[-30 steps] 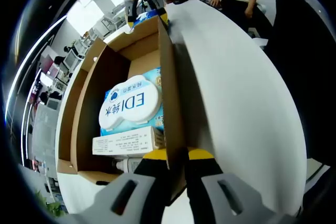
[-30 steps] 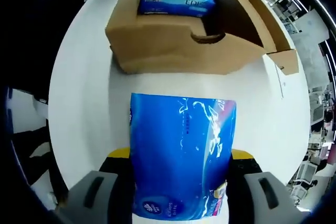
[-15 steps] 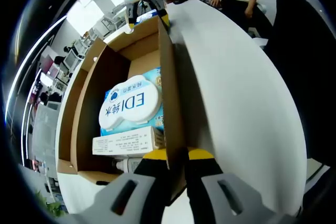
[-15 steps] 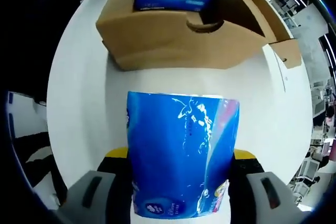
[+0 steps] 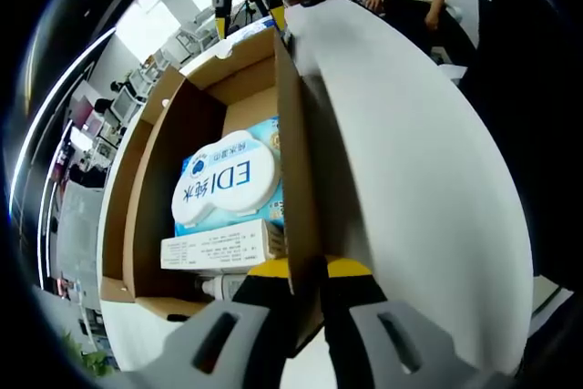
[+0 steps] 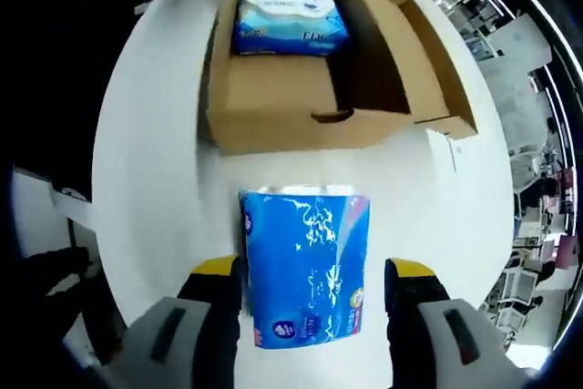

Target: Operate the shoe box by opening the lid, removing the specified soft item, and placing it in the target area until the item is outside and the box remains undamaged.

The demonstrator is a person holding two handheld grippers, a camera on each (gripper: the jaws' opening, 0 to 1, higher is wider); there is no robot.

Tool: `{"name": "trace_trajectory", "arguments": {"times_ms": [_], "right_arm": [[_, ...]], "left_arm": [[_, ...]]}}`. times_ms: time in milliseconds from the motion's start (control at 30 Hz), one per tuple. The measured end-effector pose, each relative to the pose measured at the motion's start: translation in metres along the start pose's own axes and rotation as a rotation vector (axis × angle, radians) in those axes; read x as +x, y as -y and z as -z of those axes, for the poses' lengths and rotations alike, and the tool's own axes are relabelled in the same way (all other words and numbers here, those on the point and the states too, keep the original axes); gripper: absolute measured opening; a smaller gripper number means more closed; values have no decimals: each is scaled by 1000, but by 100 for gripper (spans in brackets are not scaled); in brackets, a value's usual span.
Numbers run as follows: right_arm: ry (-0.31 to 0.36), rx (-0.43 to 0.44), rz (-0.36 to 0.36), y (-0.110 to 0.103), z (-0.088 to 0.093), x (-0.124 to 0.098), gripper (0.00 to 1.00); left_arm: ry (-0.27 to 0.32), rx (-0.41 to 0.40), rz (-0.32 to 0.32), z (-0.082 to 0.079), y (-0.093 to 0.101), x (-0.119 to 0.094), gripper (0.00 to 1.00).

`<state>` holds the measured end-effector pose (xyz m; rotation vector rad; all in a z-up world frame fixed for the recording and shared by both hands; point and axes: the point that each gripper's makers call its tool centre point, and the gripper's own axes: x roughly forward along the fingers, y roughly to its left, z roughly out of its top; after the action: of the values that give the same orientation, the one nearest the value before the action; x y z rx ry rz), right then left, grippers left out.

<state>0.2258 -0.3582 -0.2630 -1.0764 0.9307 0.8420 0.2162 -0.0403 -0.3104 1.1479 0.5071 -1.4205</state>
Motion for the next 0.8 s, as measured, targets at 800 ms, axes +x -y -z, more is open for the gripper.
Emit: {"name": "trace_trajectory", "arguments": {"times_ms": [800], "right_arm": [[258, 442, 121, 0, -137, -57, 64]], "left_arm": [[-14, 8, -11, 2, 0, 0, 10]]}}
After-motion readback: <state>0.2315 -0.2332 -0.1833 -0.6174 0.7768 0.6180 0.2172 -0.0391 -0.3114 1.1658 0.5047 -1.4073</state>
